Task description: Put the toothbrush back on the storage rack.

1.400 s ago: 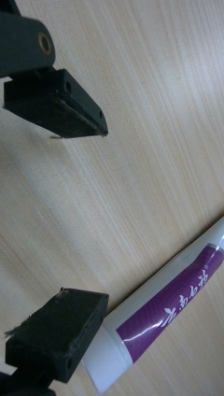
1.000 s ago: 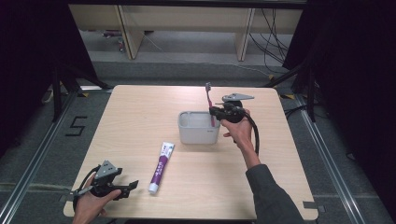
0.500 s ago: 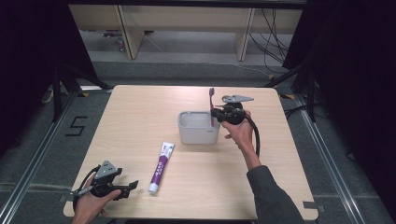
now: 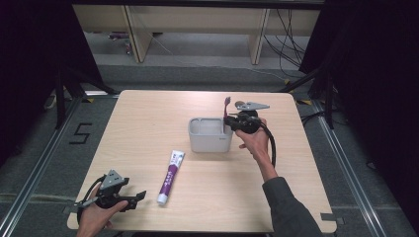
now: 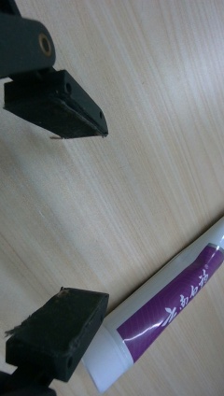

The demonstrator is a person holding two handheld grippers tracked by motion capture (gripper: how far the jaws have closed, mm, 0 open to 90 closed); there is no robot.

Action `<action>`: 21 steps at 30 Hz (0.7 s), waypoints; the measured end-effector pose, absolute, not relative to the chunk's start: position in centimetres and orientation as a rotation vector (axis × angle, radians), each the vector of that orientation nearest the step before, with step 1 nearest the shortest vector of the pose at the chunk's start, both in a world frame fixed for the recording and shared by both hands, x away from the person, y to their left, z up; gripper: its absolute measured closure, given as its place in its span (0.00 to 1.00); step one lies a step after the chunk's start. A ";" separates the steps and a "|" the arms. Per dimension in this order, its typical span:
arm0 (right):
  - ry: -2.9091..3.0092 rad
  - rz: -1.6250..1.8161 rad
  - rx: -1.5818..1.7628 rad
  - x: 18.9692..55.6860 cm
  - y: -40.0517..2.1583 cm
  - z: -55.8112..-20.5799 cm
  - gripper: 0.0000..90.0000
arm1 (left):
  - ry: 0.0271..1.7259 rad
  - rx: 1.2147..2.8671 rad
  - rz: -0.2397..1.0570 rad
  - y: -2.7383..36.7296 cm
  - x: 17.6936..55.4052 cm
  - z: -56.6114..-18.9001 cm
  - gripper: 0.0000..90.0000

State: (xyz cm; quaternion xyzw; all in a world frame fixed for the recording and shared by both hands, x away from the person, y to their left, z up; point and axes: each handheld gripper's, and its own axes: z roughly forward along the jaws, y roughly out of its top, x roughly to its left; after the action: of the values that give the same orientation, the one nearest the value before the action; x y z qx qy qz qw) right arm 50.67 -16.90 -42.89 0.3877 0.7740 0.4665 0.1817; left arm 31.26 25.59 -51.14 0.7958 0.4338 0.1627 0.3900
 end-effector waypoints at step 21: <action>2.123 1.321 1.068 47.8 -18.2 -41.2 0.49 | 1.106 2.018 0.417 25.6 31.2 -51.2 0.17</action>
State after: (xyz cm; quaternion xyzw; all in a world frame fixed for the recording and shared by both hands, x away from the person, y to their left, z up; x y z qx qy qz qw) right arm 47.82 -18.22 -41.19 0.3841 0.7634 0.4751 0.2097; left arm 31.24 25.64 -51.18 0.7942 0.4355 0.1641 0.3906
